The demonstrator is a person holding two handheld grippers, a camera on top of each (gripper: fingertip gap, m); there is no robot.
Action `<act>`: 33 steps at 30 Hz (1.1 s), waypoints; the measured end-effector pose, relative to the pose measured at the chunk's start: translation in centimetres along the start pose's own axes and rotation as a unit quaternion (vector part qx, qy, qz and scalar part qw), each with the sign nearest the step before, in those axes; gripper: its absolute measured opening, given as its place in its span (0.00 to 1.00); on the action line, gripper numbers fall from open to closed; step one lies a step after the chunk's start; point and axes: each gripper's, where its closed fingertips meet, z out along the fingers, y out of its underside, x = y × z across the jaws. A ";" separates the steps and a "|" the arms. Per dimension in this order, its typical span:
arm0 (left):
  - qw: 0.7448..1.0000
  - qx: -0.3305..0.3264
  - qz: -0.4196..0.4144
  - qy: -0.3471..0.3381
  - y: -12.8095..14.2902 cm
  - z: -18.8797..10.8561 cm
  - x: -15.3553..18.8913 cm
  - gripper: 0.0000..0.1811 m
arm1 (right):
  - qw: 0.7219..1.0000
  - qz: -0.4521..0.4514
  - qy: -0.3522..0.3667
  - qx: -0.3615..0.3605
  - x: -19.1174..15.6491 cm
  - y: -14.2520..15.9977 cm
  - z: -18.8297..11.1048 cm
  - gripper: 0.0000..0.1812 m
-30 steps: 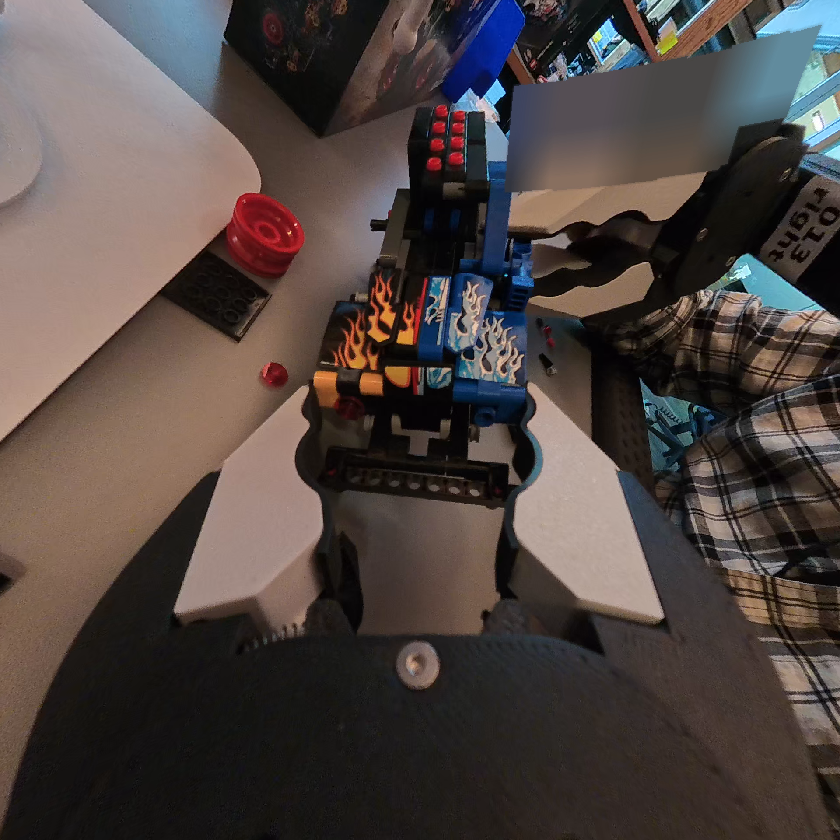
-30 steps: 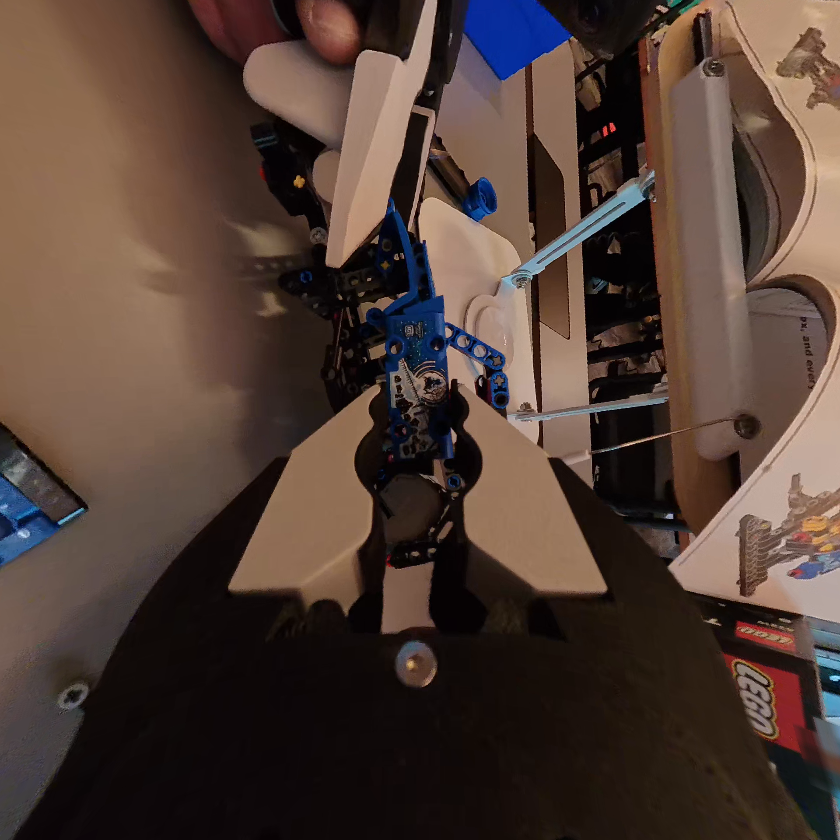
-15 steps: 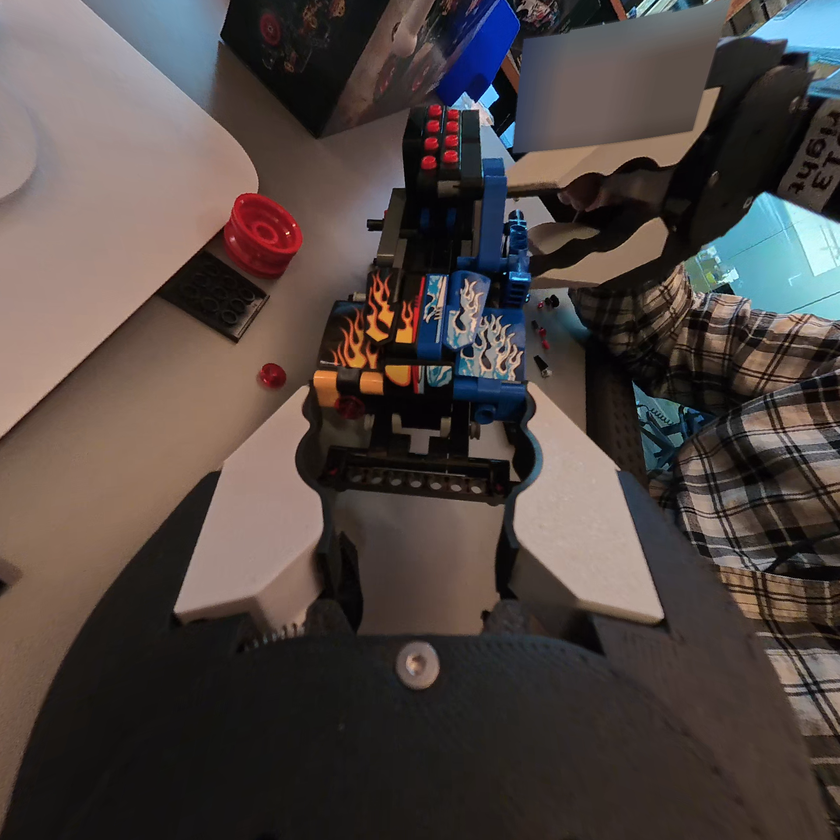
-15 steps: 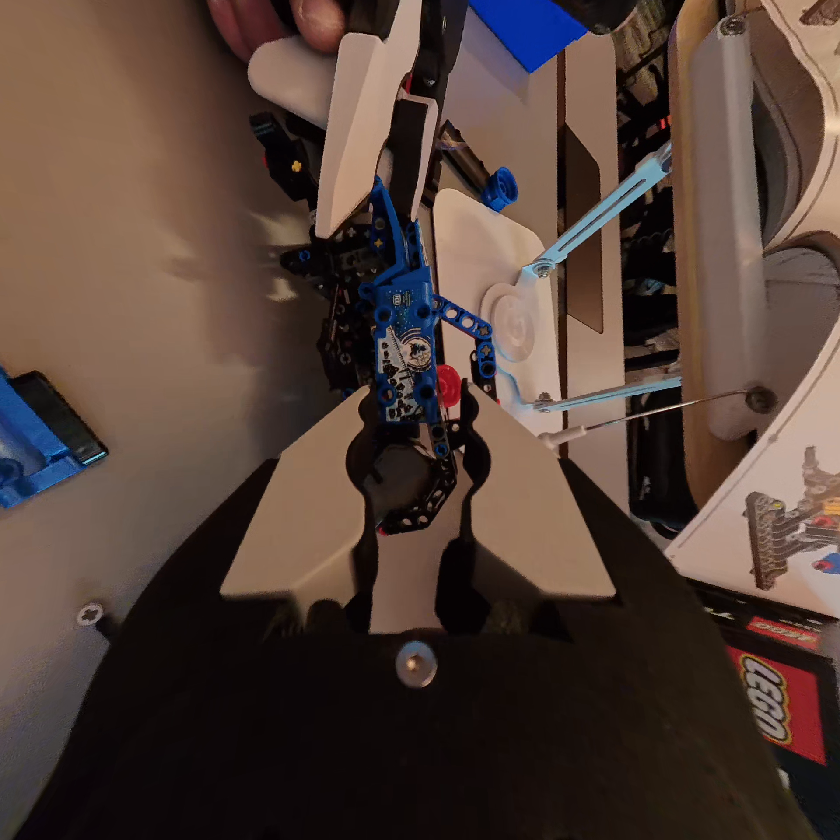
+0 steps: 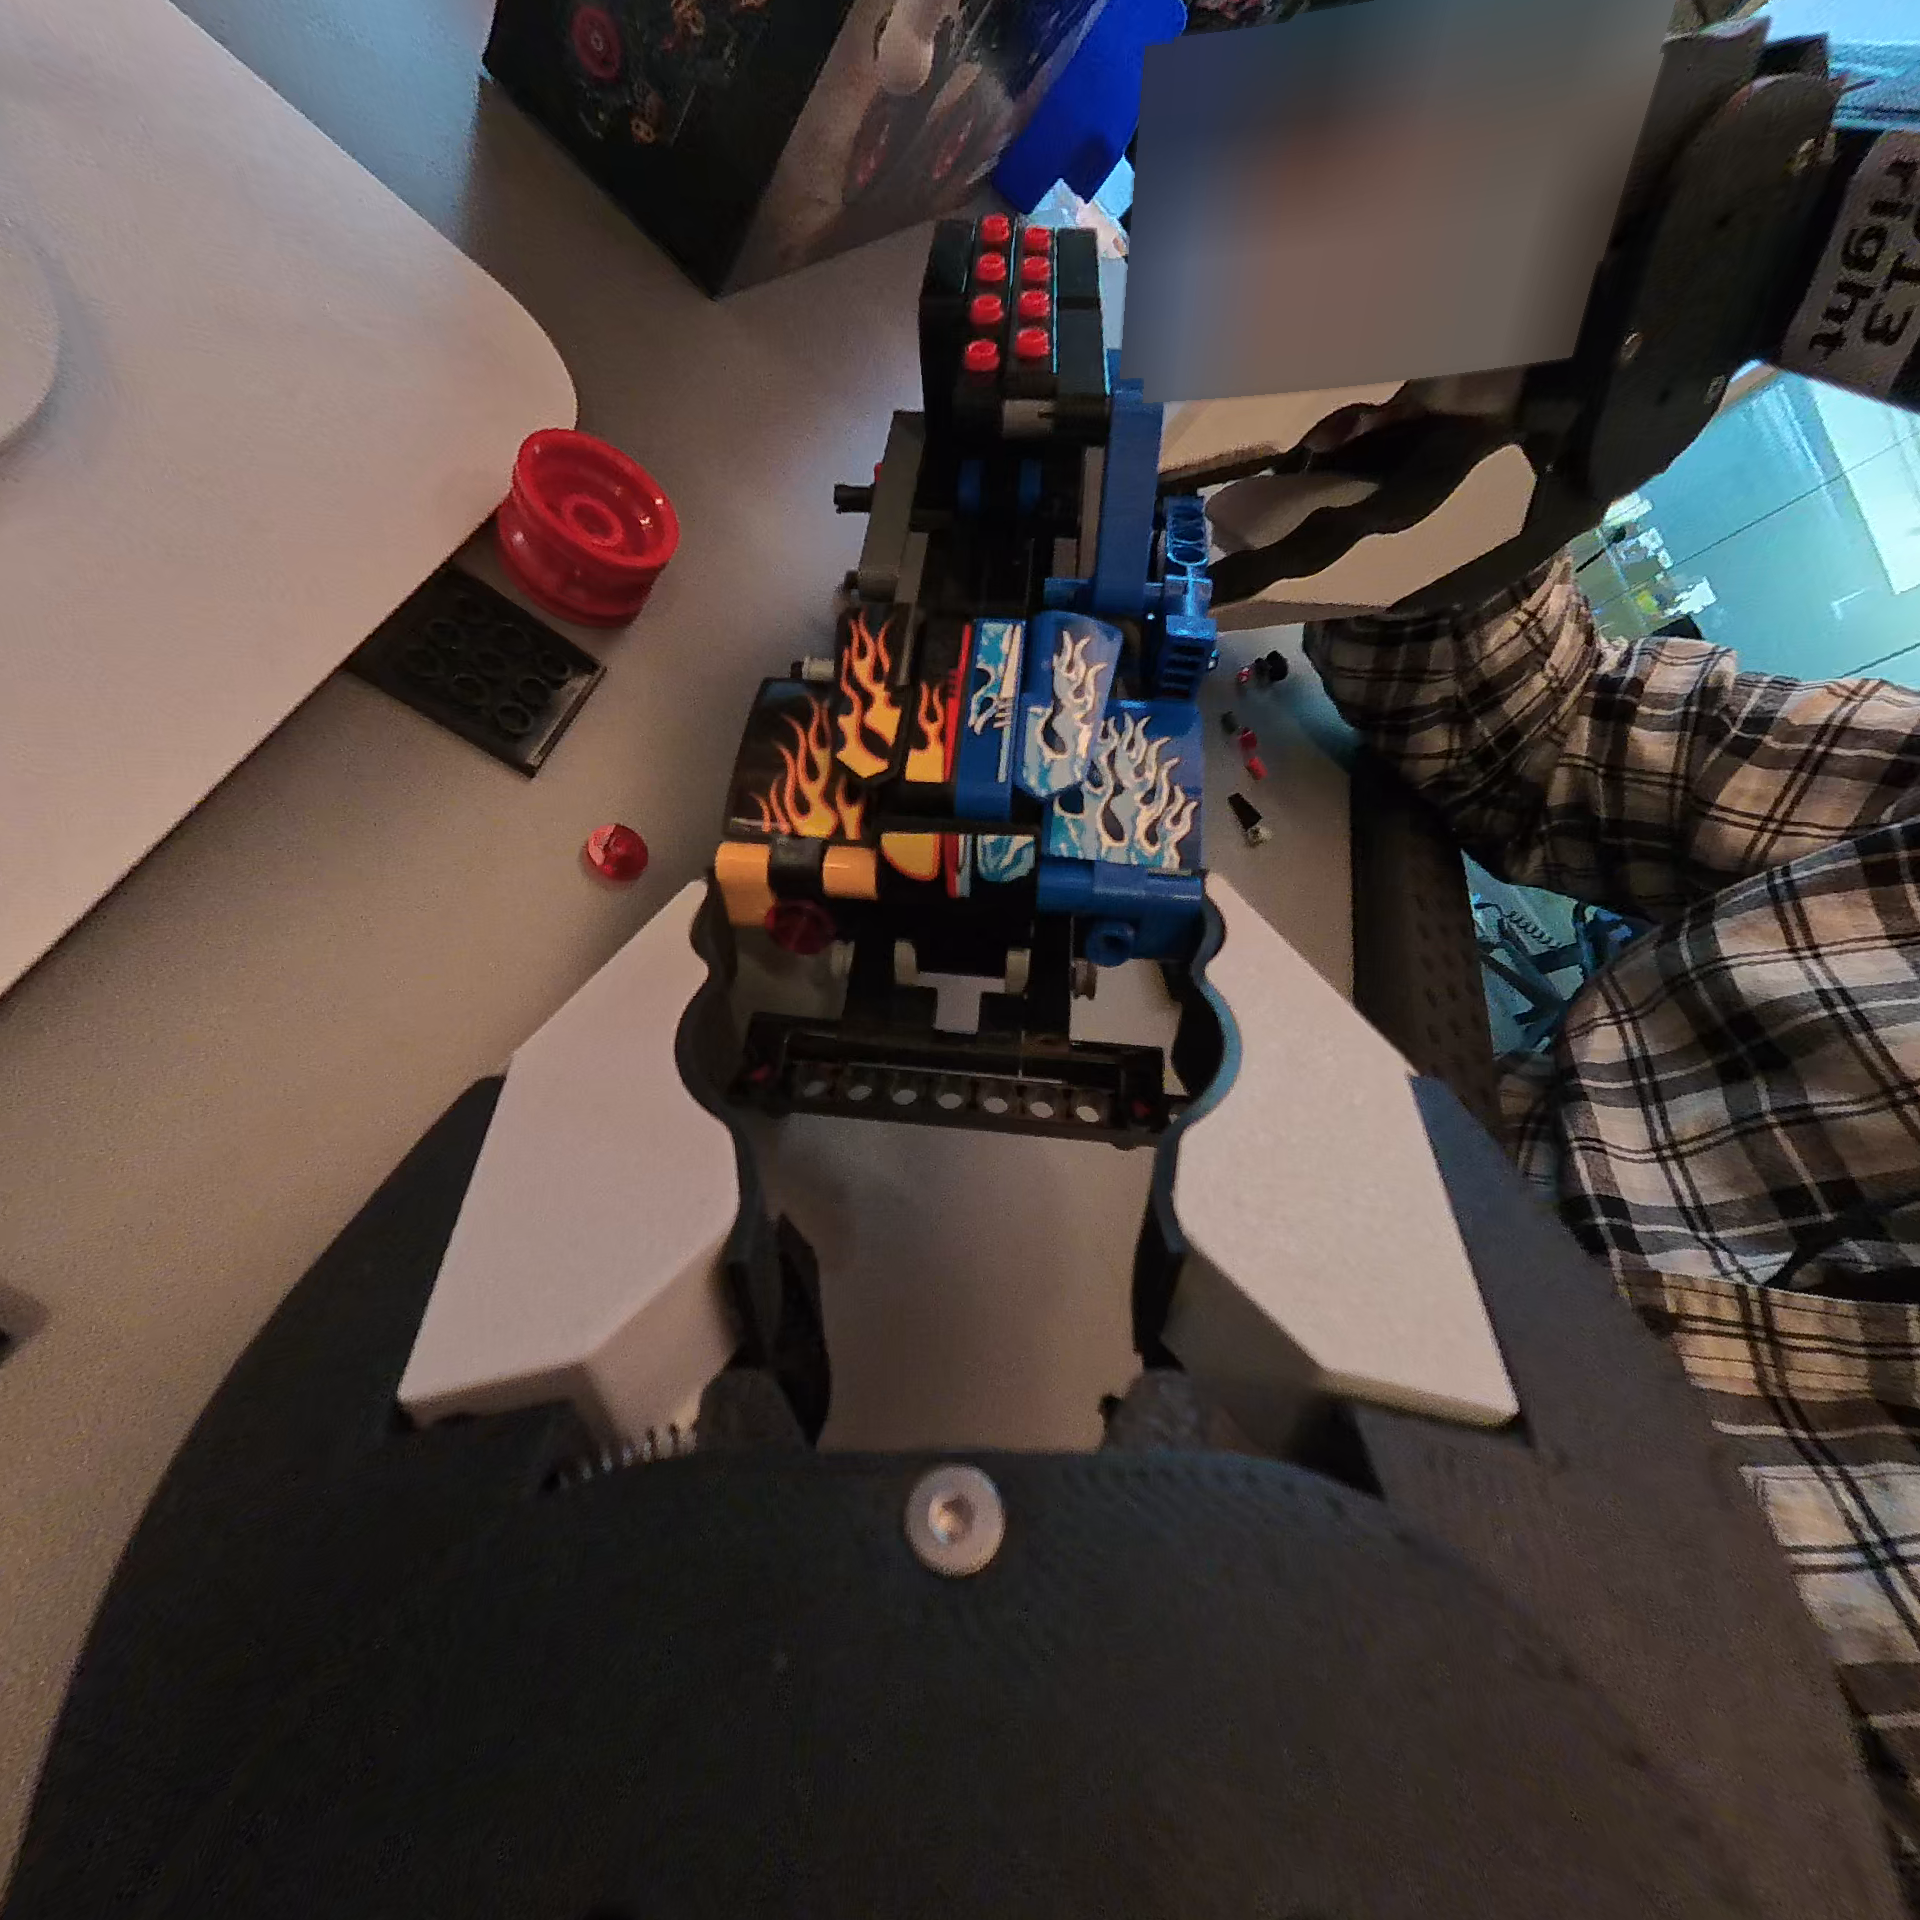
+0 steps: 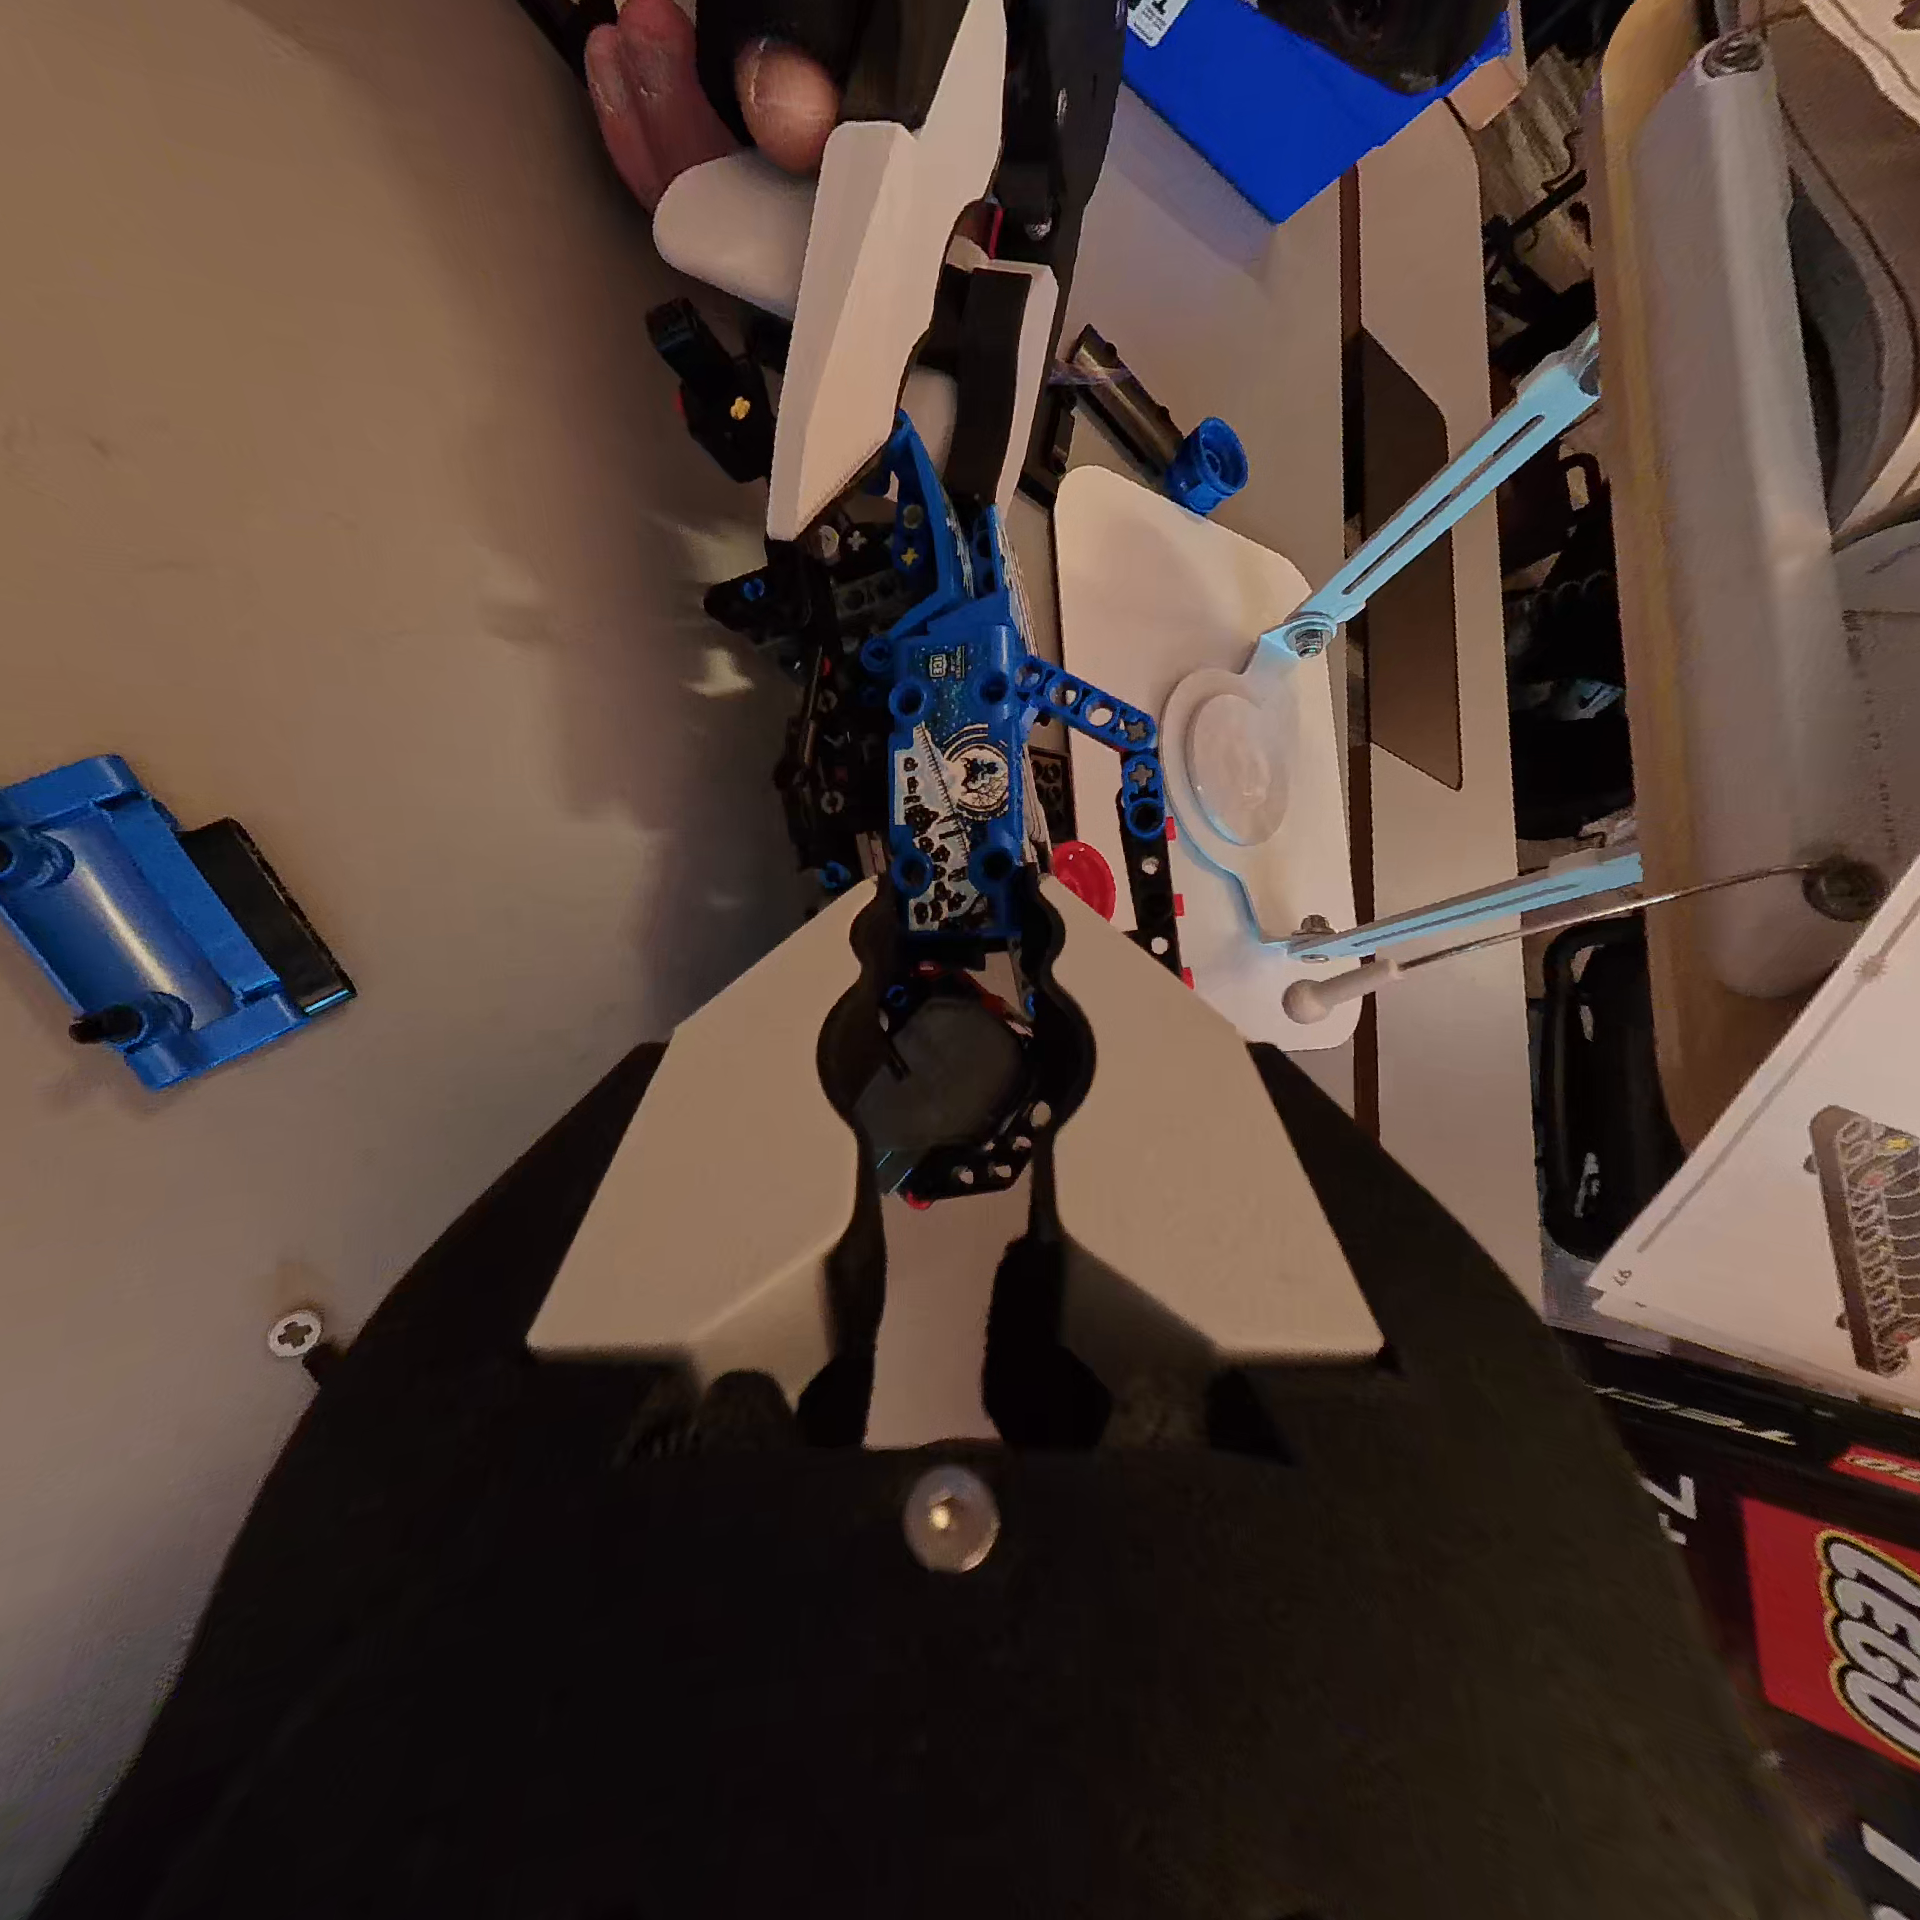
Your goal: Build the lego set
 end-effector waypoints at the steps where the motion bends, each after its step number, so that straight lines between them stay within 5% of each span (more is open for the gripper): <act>1: 1.000 -0.001 0.003 -0.003 0.0 0.0 0.0 0.46 | 1.000 -0.004 0.003 -0.003 0.0 0.0 0.0 0.12; 33: 0.974 -0.088 0.175 -0.110 2.0 0.8 -0.3 0.47 | 0.990 0.078 -0.115 -0.015 -2.9 1.5 -0.9 0.07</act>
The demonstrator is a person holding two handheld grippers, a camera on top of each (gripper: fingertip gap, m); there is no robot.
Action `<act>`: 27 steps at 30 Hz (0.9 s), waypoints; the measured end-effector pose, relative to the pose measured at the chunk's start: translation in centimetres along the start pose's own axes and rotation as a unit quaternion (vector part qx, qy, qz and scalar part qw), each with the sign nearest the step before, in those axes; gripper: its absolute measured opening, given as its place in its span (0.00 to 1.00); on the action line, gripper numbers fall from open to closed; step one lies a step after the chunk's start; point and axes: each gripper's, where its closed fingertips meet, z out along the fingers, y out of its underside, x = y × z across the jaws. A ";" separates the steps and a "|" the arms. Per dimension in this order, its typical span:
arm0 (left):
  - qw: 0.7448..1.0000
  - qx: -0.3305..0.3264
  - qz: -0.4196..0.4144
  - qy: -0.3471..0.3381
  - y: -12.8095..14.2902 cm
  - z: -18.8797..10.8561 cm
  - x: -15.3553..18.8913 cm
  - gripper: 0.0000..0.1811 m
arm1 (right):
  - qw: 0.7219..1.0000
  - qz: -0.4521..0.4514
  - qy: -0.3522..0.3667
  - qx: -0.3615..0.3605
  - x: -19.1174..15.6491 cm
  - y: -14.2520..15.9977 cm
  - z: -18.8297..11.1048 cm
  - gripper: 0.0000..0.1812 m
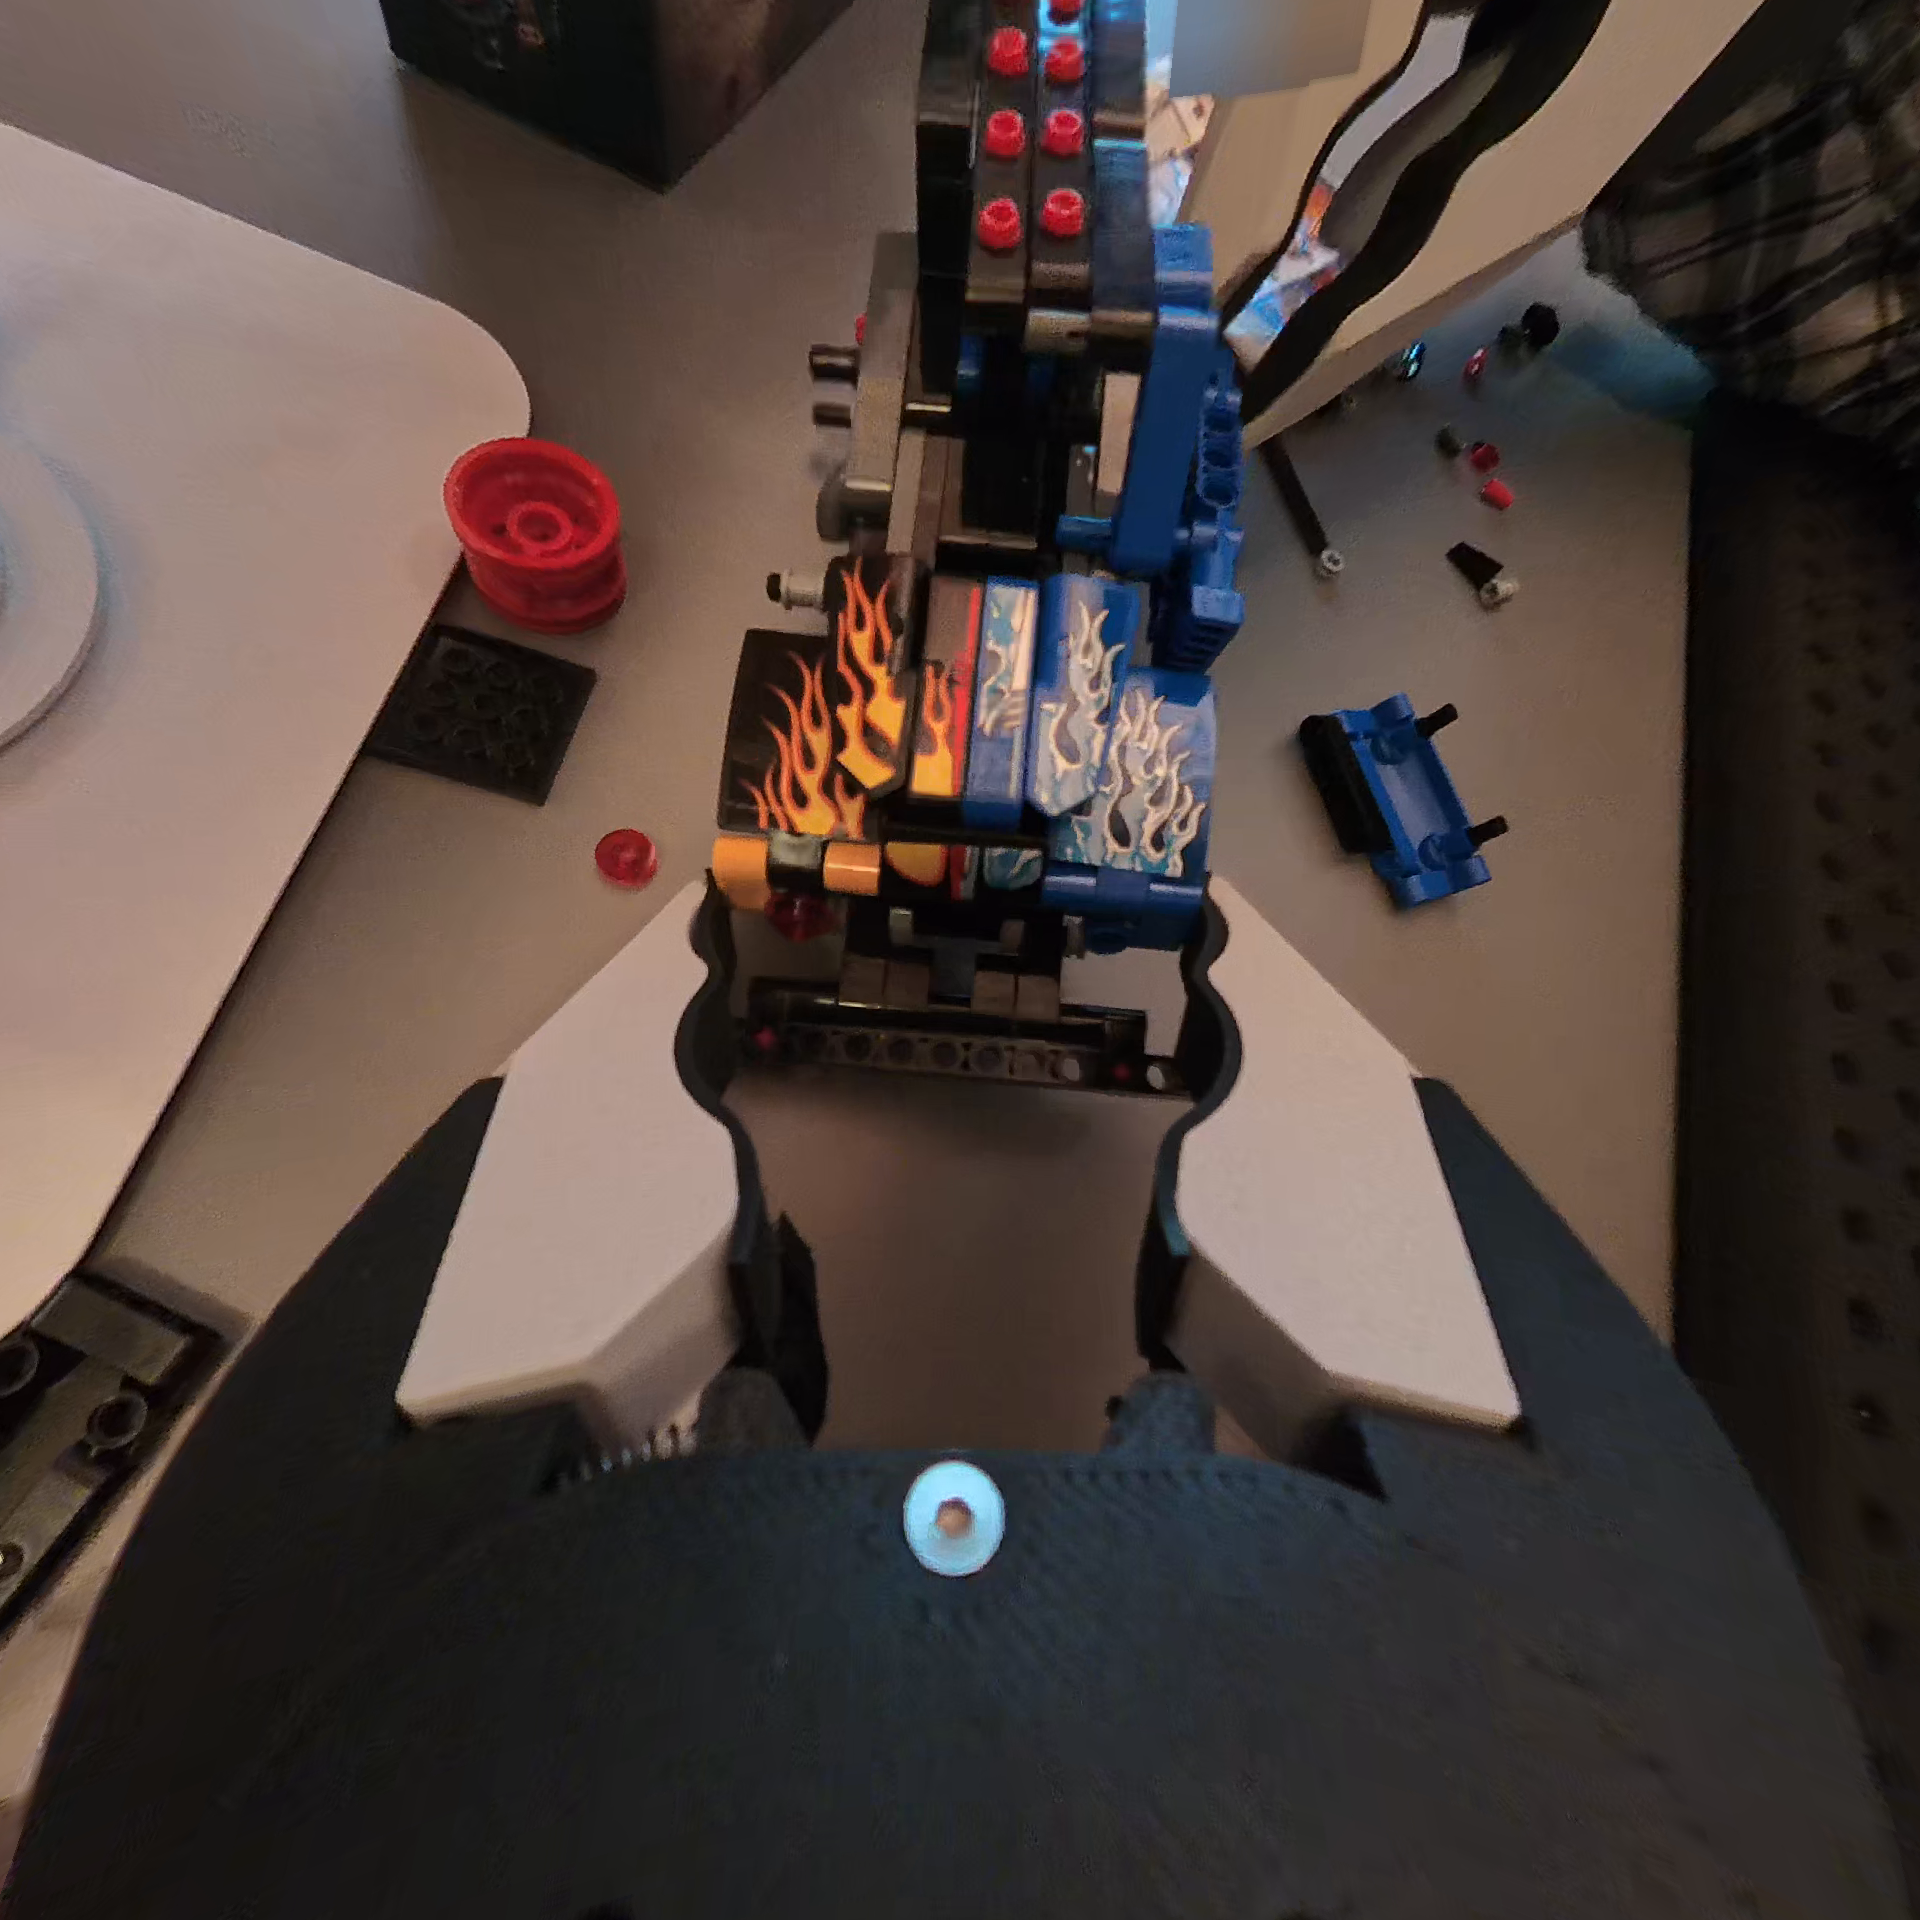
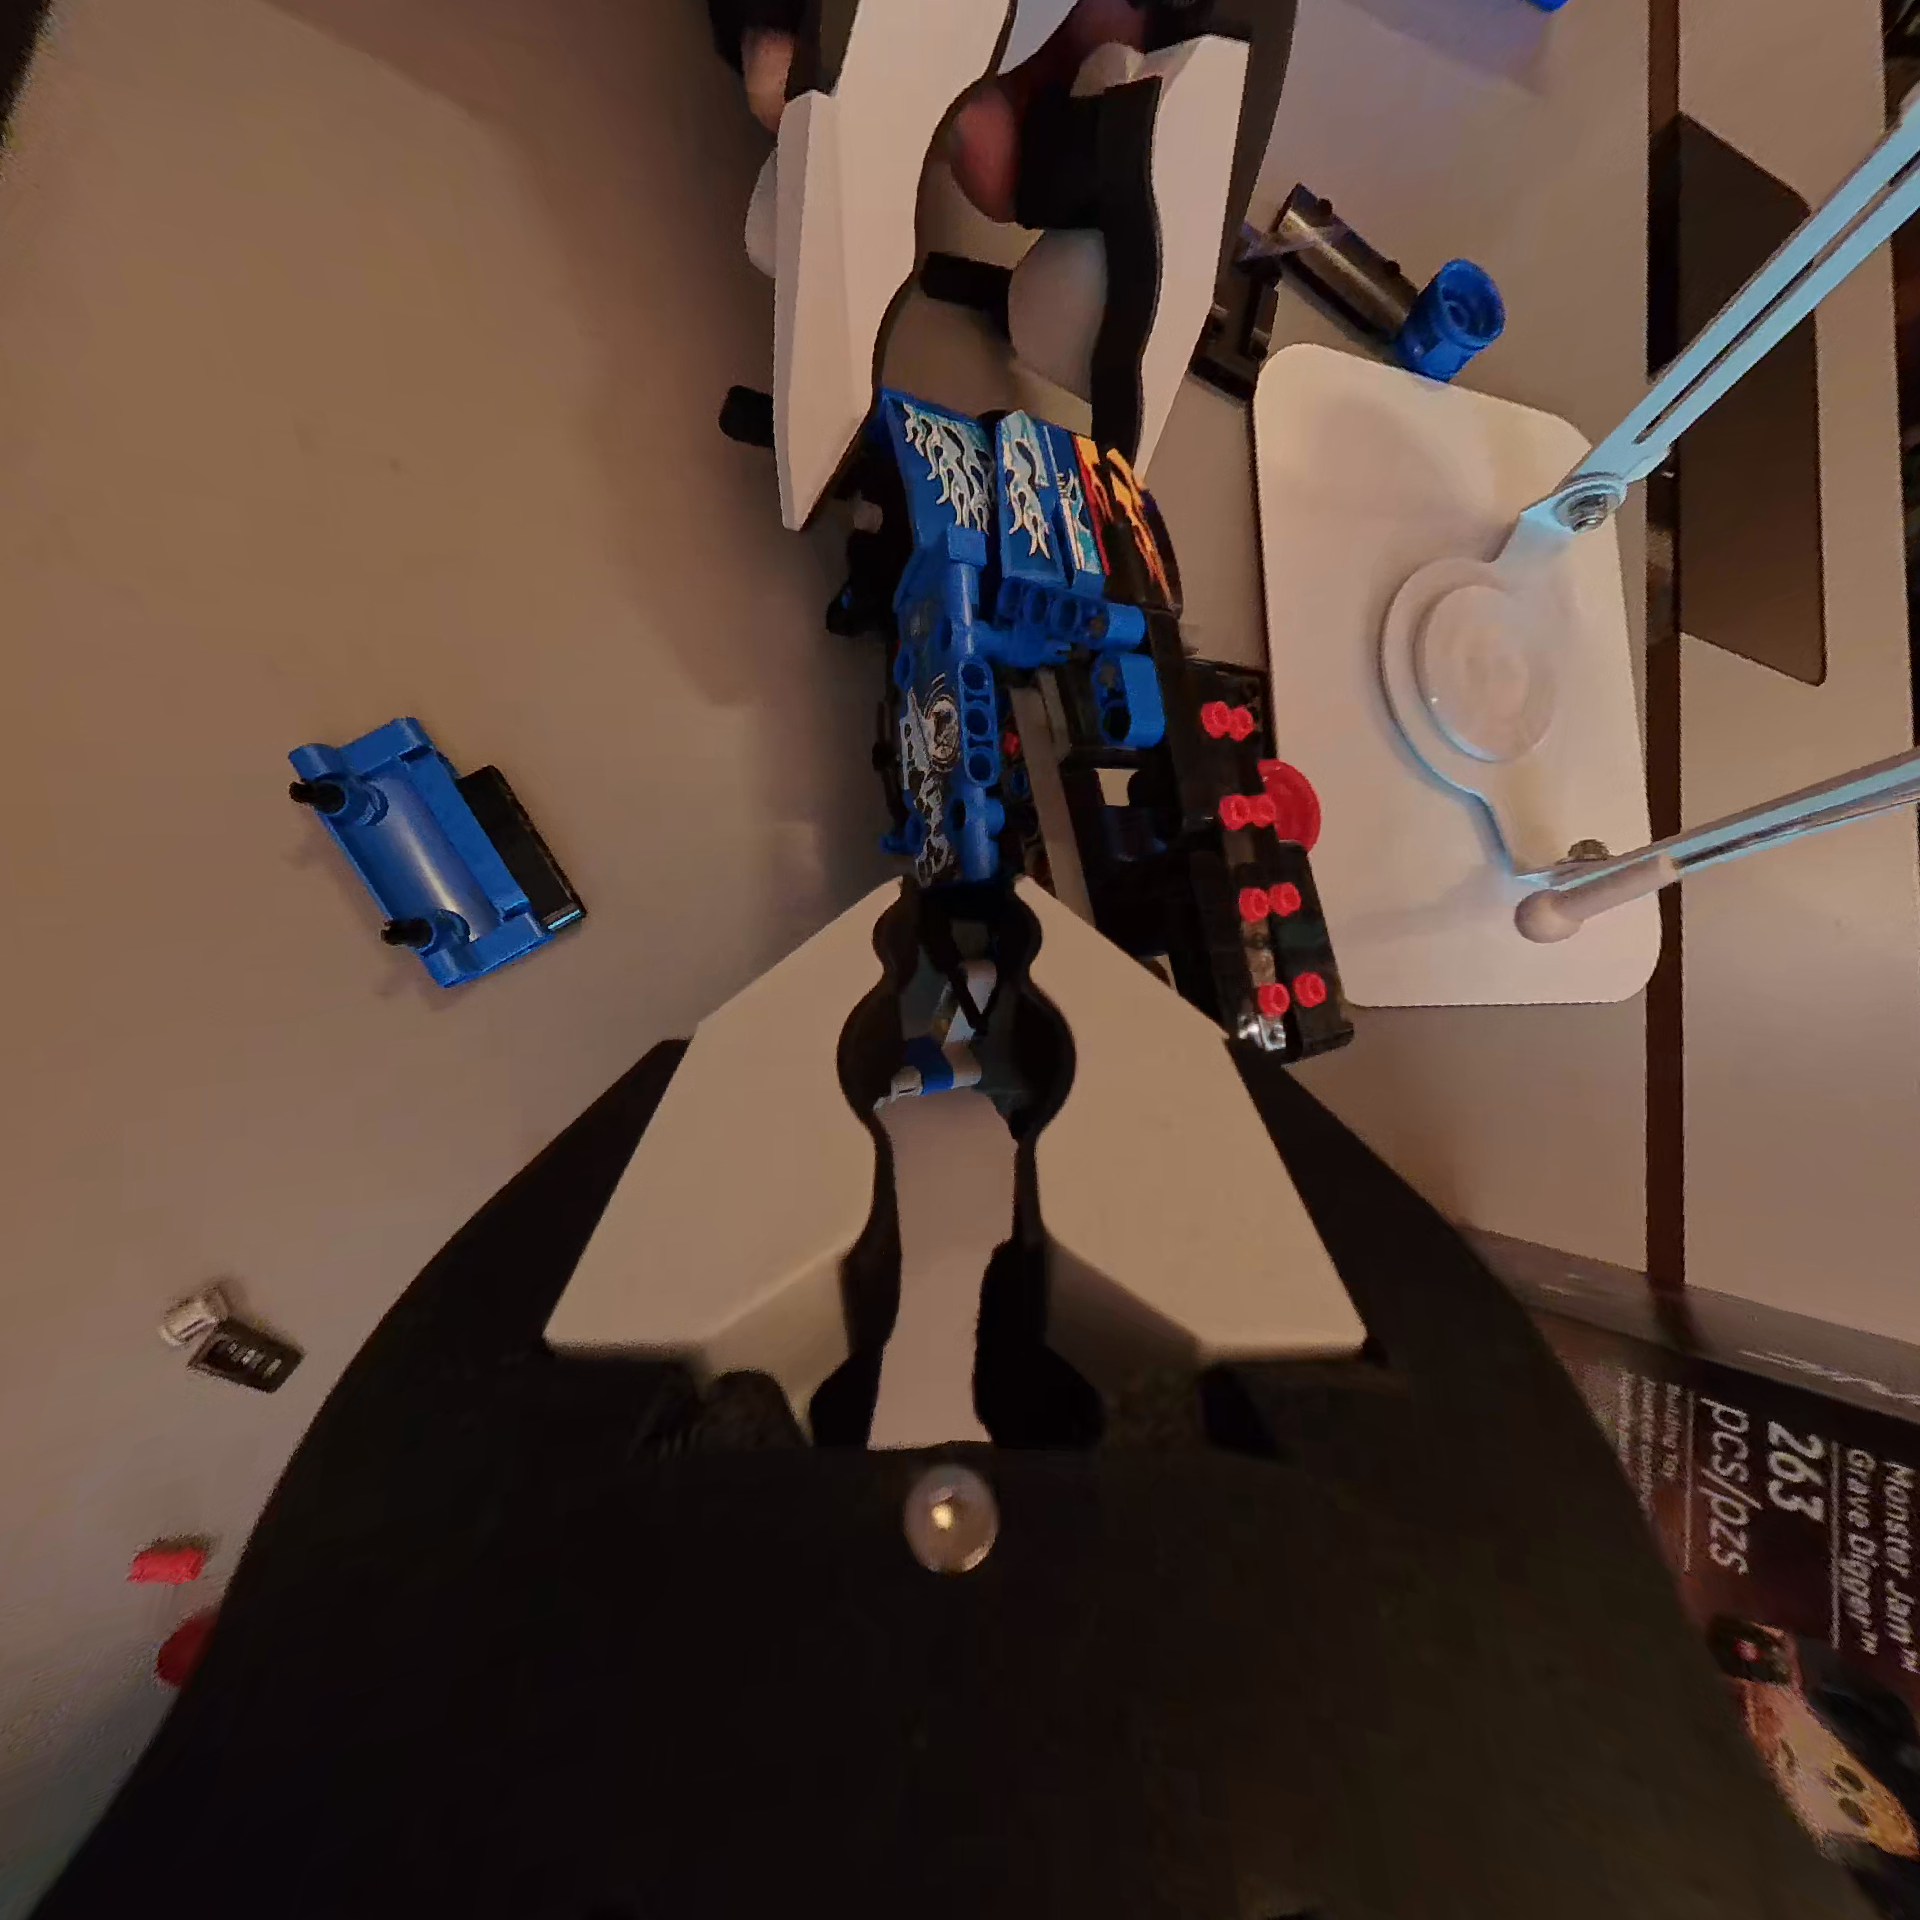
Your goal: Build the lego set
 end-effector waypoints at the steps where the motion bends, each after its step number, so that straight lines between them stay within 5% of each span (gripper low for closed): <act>1: 1.000 -0.009 0.008 -0.006 0.2 0.2 0.0 0.47 | 1.000 0.002 -0.002 -0.007 -0.1 0.2 0.1 0.07; 13: 0.998 -0.037 0.034 -0.037 0.9 0.5 -0.6 0.50 | 0.995 0.060 0.021 -0.081 -1.1 2.1 0.1 0.10; 27: 0.997 -0.014 0.059 -0.051 -0.6 0.2 -0.1 0.47 | 0.977 0.173 0.113 -0.050 -1.1 -0.4 -0.5 0.12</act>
